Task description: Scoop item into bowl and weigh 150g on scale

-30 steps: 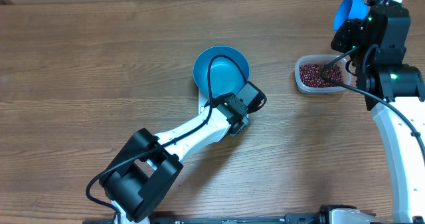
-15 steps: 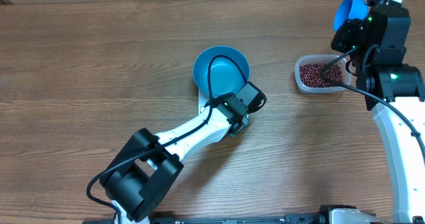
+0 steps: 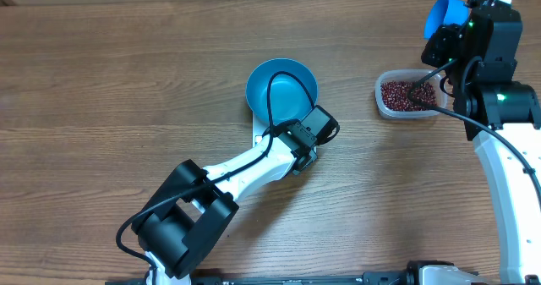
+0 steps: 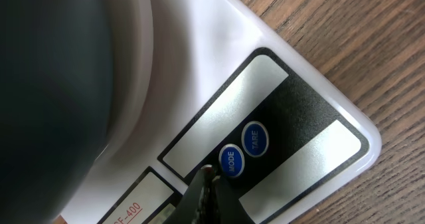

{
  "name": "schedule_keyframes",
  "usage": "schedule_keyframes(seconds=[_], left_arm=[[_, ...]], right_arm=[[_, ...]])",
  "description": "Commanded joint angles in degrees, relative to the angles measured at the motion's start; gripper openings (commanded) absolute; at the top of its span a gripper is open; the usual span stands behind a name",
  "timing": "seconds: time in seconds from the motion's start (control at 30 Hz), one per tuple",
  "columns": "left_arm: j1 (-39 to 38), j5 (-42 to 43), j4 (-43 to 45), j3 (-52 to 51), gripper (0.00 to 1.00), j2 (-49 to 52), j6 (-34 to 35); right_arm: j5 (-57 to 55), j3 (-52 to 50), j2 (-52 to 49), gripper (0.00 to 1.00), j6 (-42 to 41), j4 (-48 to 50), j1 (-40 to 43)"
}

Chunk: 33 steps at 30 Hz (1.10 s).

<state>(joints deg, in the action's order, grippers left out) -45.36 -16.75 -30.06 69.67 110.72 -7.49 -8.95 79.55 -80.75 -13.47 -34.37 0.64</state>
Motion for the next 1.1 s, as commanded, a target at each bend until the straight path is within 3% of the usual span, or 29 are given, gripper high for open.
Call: schedule_keyframes(seconds=[0.0, 0.73, 0.93, 1.07], left_arm=[[-0.1, -0.3, 0.2, -0.5, 0.04, 1.3, 0.1], [-4.9, 0.3, -8.9, 4.1, 0.04, -5.4, 0.3], [-4.9, 0.8, -9.4, 4.7, 0.04, -13.7, 3.5], [-4.3, 1.6, -10.8, 4.7, 0.04, -20.5, 9.4]], right_arm=[[0.1, 1.9, -0.1, 0.04, 0.0, 0.2, 0.2], [0.1, 1.9, -0.1, 0.04, 0.0, 0.2, 0.2], [0.0, 1.9, -0.1, 0.04, 0.0, 0.2, 0.2], [0.1, 1.9, -0.1, 0.04, 0.0, 0.2, 0.2]])
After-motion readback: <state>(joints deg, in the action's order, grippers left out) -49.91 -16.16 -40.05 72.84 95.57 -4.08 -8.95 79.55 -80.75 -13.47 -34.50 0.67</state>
